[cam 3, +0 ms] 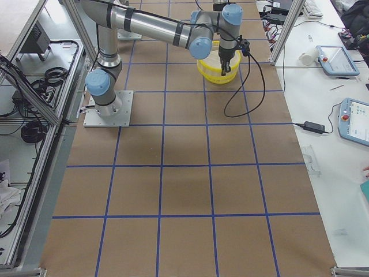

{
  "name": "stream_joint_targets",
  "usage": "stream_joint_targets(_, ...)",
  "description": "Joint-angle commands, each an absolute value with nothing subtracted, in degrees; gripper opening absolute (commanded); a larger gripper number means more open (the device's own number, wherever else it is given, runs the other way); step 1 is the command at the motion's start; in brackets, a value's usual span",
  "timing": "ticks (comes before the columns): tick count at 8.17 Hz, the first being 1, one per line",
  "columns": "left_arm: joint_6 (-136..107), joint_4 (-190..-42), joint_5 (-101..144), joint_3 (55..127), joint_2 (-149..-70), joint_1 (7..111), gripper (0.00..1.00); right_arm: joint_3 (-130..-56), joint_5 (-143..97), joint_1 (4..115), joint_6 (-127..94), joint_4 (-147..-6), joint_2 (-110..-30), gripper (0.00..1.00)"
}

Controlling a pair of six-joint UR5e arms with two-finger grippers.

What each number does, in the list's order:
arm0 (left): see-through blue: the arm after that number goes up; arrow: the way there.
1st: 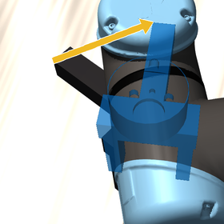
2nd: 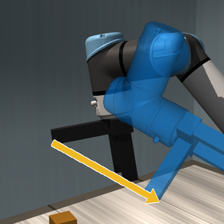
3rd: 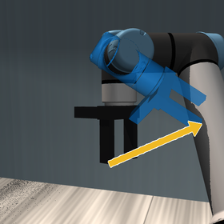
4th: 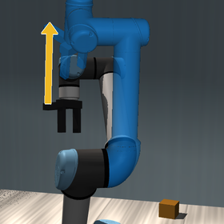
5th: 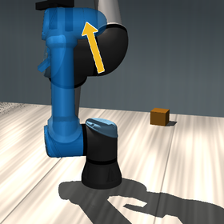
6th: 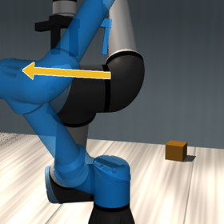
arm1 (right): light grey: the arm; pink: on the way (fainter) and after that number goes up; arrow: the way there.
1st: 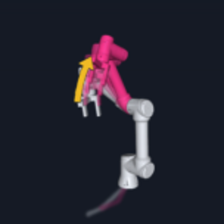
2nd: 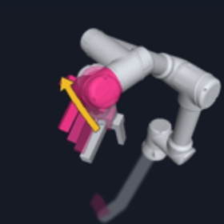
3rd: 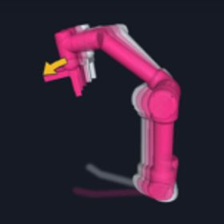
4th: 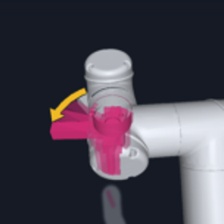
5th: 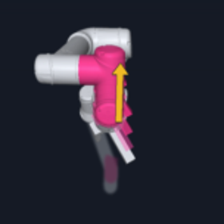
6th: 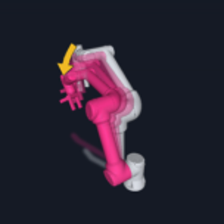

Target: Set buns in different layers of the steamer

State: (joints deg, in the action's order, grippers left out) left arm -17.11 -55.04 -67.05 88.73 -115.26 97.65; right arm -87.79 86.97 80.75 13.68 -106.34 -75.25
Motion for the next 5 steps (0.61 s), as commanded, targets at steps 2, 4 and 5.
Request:
stream_joint_targets(2,-9.9,-70.3,-78.2,89.8,-107.1,96.0,1.0,-87.4,87.1,86.2,3.6,-110.7,-73.8,0.05)
stream_joint_targets(4,-7.3,-77.1,-81.7,90.9,-103.6,92.7,1.0,-87.4,87.0,89.6,-2.7,-114.2,-71.4,0.04)
stream_joint_targets(5,-0.8,-81.3,-86.4,93.8,-100.3,91.3,1.0,-87.4,87.1,91.1,-5.3,-115.4,-69.7,0.04)
